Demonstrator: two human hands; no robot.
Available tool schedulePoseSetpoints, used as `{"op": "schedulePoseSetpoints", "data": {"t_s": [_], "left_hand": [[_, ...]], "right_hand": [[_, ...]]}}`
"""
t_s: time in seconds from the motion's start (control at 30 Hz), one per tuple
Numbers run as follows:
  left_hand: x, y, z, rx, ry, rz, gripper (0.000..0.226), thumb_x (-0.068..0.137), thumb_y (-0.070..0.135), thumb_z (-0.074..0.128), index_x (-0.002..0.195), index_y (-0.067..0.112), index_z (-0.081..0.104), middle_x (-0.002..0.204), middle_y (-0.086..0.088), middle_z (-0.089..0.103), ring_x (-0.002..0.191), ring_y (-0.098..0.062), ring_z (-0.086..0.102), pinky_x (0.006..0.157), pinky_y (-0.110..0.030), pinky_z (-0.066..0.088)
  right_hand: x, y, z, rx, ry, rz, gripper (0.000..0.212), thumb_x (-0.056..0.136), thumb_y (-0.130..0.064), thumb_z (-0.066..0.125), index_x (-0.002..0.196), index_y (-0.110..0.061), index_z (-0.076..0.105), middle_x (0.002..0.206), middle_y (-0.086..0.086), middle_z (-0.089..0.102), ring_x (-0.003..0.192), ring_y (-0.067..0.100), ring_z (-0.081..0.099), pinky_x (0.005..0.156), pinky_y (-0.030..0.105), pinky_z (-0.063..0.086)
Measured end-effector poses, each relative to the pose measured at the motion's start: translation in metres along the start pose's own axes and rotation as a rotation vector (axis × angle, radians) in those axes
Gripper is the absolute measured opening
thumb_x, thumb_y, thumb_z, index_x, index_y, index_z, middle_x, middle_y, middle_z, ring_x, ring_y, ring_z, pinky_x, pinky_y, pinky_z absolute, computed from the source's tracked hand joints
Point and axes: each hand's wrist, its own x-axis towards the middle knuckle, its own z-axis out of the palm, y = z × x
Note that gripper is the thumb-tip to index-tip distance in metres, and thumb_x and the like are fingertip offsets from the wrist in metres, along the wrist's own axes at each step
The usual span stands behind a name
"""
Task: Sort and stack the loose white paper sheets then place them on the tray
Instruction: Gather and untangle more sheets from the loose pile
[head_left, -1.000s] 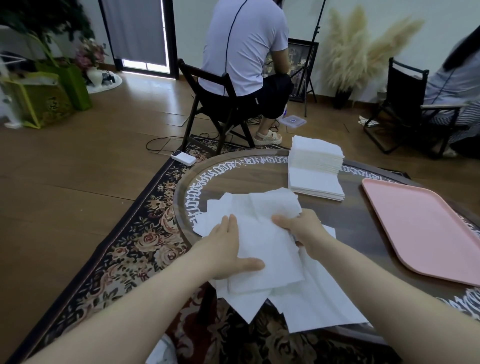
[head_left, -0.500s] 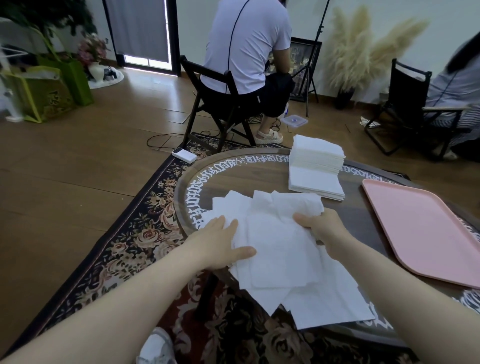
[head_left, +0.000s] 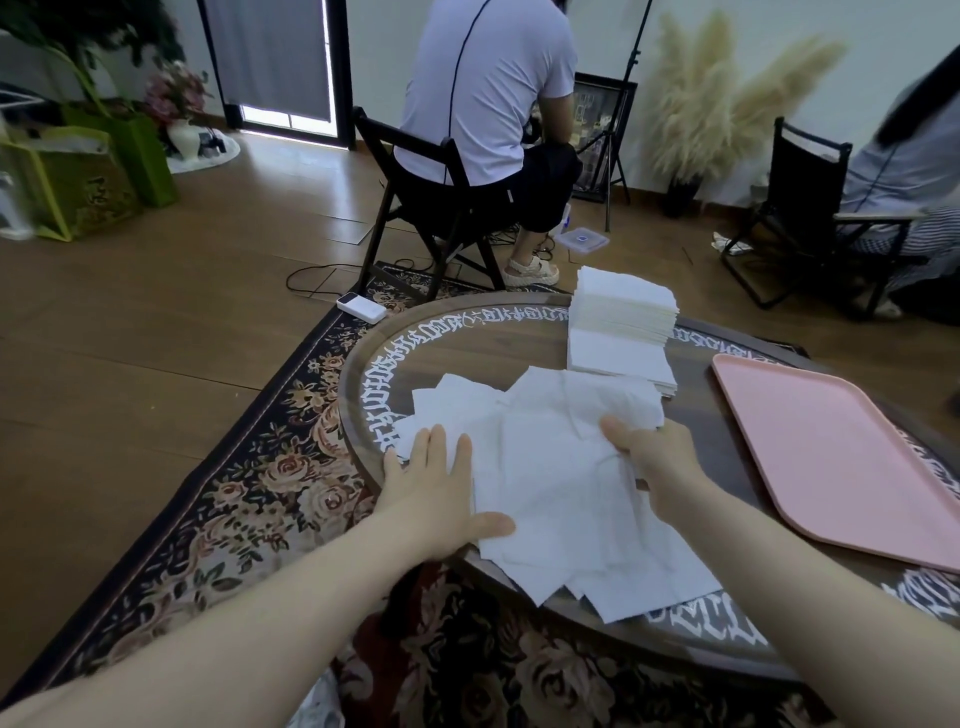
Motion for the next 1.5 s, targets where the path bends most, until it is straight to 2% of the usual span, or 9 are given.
{"op": "schedulePoseSetpoints", "data": {"t_s": [0.37,0.57,0.77,0.87,1.03,1.13,1.23,1.37,1.5], "left_hand": [[0.000,-0.006,-0.006,0.020,-0.004,0.038,0.096,0.090,0.074,0.033,0.156,0.020,-0.011,0.162,-0.013,-0.021,0.150,-0.030,-0.018,0.120,-0.057,0.002],[-0.008,-0.013,-0.028,0.102,0.054,0.099,0.075,0.091,0.072,0.035,0.150,0.027,0.027,0.151,-0.006,0.030,0.140,-0.027,0.029,0.113,-0.050,0.025],[-0.014,-0.003,-0.045,0.122,0.101,0.052,0.064,0.095,0.068,0.031,0.145,0.029,0.038,0.143,-0.004,0.042,0.129,-0.025,0.044,0.101,-0.042,0.037],[-0.013,0.022,-0.041,-0.337,0.261,0.150,0.076,0.092,0.066,0.042,0.154,0.028,0.022,0.151,0.000,0.038,0.135,-0.020,0.041,0.107,-0.039,0.036],[-0.002,0.071,-0.038,-1.242,0.075,0.032,0.094,0.081,0.045,0.076,0.153,0.015,0.024,0.146,-0.008,0.045,0.128,-0.021,0.050,0.093,-0.028,0.039],[0.010,0.082,-0.042,-1.436,0.101,0.009,0.051,0.080,0.021,0.081,0.123,0.010,0.055,0.124,-0.013,0.064,0.108,-0.026,0.064,0.092,-0.039,0.053],[0.017,0.091,-0.041,-1.482,0.233,-0.022,0.017,0.080,0.015,0.079,0.084,0.013,0.062,0.091,-0.004,0.070,0.085,-0.024,0.066,0.075,-0.034,0.054],[0.017,0.093,-0.042,-1.319,0.353,-0.011,0.052,0.086,0.028,0.072,0.052,0.021,0.032,0.051,0.008,0.039,0.054,-0.017,0.038,0.059,-0.030,0.025],[0.023,0.076,-0.040,-1.076,0.408,-0.023,0.059,0.090,0.030,0.066,0.053,0.020,0.021,0.046,0.006,0.022,0.051,-0.018,0.025,0.055,-0.033,0.015]], "right_hand": [[-0.001,-0.020,-0.044,0.051,0.169,-0.114,0.012,0.092,-0.008,0.065,0.103,-0.012,0.062,0.091,0.007,0.066,0.075,0.024,0.062,0.078,0.038,0.049],[-0.003,-0.015,-0.064,-0.092,0.102,-0.123,0.011,0.094,-0.010,0.063,0.102,-0.004,0.066,0.085,0.013,0.069,0.077,0.032,0.065,0.073,0.044,0.053],[-0.005,-0.023,-0.073,-0.053,0.162,-0.218,0.009,0.092,-0.013,0.066,0.083,-0.014,0.069,0.090,0.011,0.071,0.077,0.027,0.066,0.075,0.041,0.053],[0.000,-0.024,-0.077,0.005,0.166,-0.161,0.013,0.093,-0.013,0.066,0.104,-0.007,0.067,0.083,0.005,0.069,0.071,0.025,0.064,0.072,0.039,0.054],[0.000,-0.018,-0.070,0.226,0.139,0.011,0.026,0.095,-0.010,0.064,0.120,-0.005,0.061,0.107,0.014,0.067,0.085,0.031,0.064,0.075,0.042,0.051],[-0.002,-0.016,-0.066,0.259,0.124,0.035,0.017,0.095,-0.012,0.064,0.112,-0.009,0.062,0.098,0.012,0.067,0.072,0.025,0.064,0.060,0.034,0.050],[-0.004,-0.014,-0.066,0.281,0.144,0.028,0.019,0.095,-0.009,0.063,0.114,-0.005,0.063,0.105,0.013,0.067,0.076,0.028,0.064,0.067,0.039,0.053],[-0.004,-0.011,-0.070,0.289,0.172,0.017,0.018,0.095,-0.008,0.063,0.113,-0.007,0.063,0.103,0.011,0.069,0.081,0.030,0.065,0.070,0.039,0.055],[-0.005,-0.005,-0.076,0.263,0.195,0.009,0.014,0.095,-0.011,0.064,0.109,-0.012,0.063,0.097,0.006,0.068,0.081,0.027,0.065,0.068,0.036,0.053]]}}
